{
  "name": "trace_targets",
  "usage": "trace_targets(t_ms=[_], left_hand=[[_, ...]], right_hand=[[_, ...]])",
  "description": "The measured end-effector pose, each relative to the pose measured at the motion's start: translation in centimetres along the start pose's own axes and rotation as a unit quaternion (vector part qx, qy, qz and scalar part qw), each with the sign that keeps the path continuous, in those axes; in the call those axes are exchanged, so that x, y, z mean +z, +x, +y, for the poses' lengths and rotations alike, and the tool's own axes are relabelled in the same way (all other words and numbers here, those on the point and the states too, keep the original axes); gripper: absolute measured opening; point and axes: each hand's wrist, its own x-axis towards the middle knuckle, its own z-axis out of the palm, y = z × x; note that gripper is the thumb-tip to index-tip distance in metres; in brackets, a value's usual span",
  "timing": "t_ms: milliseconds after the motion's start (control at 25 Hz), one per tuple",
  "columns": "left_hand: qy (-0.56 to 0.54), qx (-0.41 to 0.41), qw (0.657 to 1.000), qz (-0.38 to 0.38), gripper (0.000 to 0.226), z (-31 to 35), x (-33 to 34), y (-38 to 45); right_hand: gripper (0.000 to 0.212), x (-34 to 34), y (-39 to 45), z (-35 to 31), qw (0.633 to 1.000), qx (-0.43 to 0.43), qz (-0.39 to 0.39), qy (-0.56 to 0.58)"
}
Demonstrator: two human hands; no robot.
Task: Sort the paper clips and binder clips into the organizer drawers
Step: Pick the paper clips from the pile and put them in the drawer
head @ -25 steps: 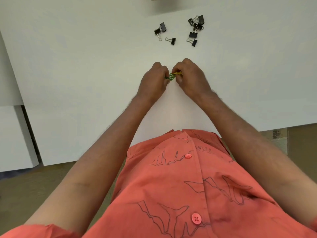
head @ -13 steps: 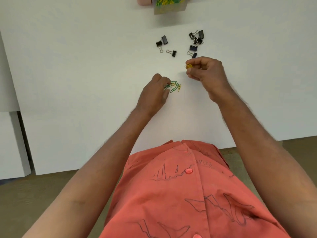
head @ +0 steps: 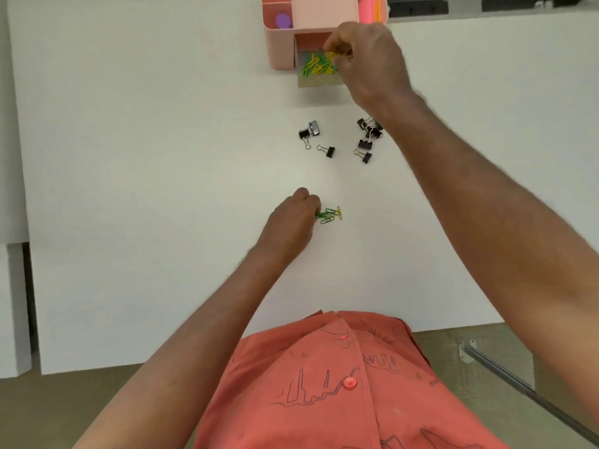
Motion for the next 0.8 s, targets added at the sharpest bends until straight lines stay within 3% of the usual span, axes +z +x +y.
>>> trace_targets(t_ms=[120,360,520,640,720,800], left_hand=[[0.002,-0.012,1.0,0.005,0.006,-0.1,0.0,0.2],[-0.033,-0.032,0.999,0.023,0.008,-0.1,0.0,0.4],[-0.141,-0.082,0.986,0.022,0.01,-0.4,-1.3,0.5],[-0.187,-0.106,0.977,0.018,0.011,-0.6,-2.1,0.7],[-0.188,-0.106,0.976,0.023,0.011,-0.5,-2.7,1.0],[-0.182,-0.107,0.977,0.038,0.012,-0.4,-3.7,1.5]], right_hand=[[0.027,1.3,0.2,0.2,1.0,-0.004,0.012,-0.009],[0.023,1.0,-5.8,0.1,0.986,0.025,0.089,0.14],[0.027,3.6,-15.7,1.5,0.986,0.081,-0.044,0.141],[0.056,5.1,-21.8,1.6,0.986,0.045,-0.159,0.035],[0.064,5.7,-23.3,1.4,0.984,0.002,-0.172,-0.039],[0.058,6.1,-23.3,1.4,0.987,0.006,-0.157,-0.048]])
